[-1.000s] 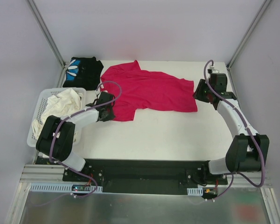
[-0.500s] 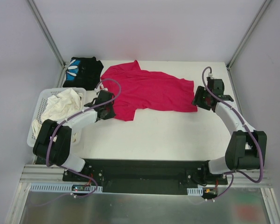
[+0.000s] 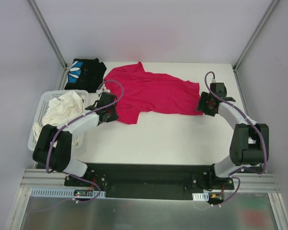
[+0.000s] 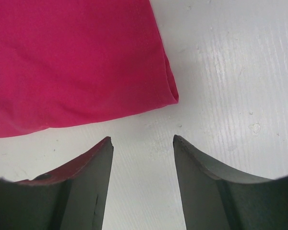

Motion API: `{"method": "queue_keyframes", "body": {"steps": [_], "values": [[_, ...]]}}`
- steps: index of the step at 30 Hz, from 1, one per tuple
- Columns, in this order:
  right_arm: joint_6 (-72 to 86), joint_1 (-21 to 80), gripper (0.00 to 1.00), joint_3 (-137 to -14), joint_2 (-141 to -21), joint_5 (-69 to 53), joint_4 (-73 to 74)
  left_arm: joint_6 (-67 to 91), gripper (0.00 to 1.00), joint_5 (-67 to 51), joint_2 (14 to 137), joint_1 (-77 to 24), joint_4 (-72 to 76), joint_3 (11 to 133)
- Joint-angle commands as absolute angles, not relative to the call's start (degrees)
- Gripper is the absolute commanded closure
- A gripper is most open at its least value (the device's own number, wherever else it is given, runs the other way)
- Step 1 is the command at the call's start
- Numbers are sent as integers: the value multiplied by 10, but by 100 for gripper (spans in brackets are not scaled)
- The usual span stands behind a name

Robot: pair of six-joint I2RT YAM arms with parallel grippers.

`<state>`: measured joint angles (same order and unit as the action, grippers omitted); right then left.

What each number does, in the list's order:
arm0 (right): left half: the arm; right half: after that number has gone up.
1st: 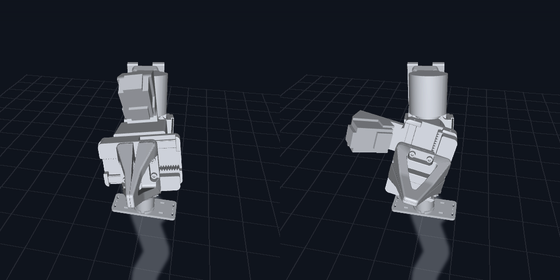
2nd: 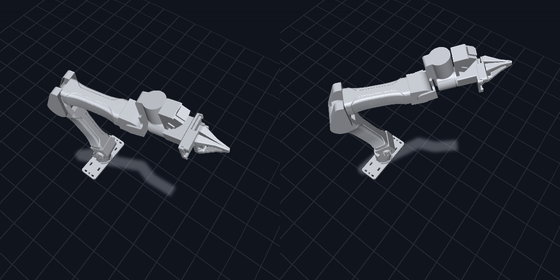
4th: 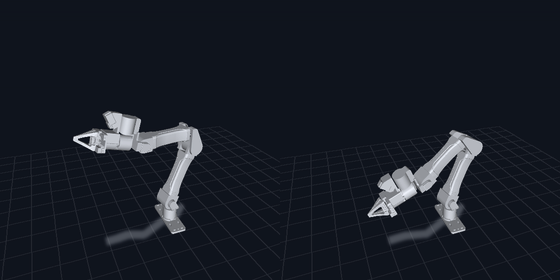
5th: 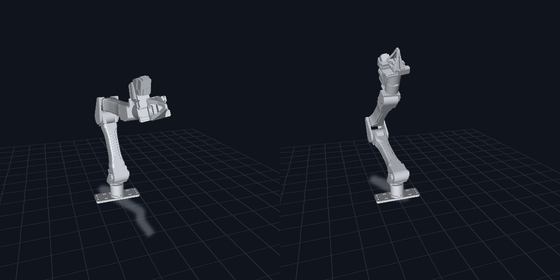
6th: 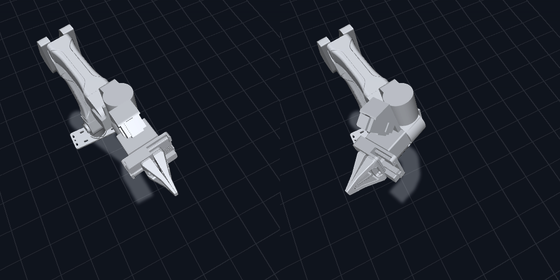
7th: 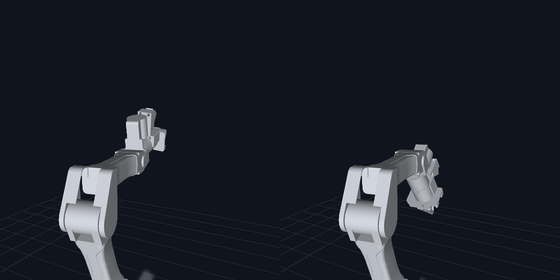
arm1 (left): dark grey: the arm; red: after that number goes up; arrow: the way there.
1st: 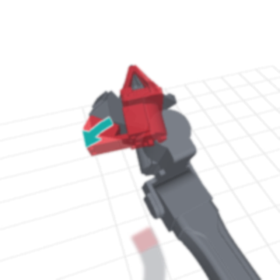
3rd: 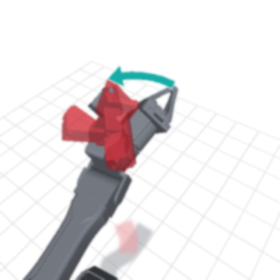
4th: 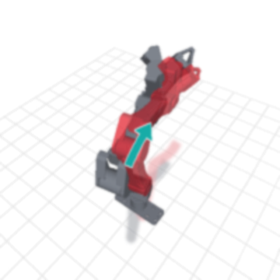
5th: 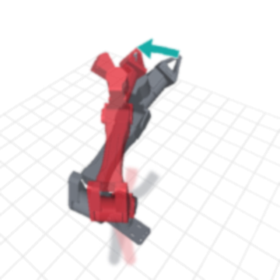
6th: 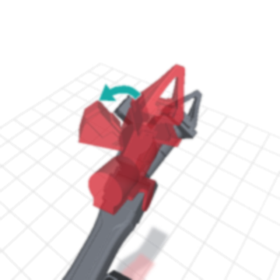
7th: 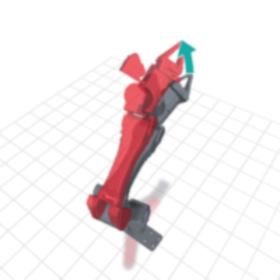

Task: Fold and stack the t-shirts
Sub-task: Flatten out the tshirt

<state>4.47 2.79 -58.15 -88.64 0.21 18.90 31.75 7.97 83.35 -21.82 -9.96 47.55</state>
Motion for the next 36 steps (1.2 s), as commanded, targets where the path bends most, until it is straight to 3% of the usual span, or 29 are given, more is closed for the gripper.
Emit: {"method": "queue_keyframes", "body": {"steps": [1, 36], "values": [[54, 21, 44, -594, -895, 6, 173, 305, 85, 99, 849, -225, -112, 497], [65, 2, 46, -637, -985, 4, 151, 301, 91, 93, 876, -224, -117, 513]]}}
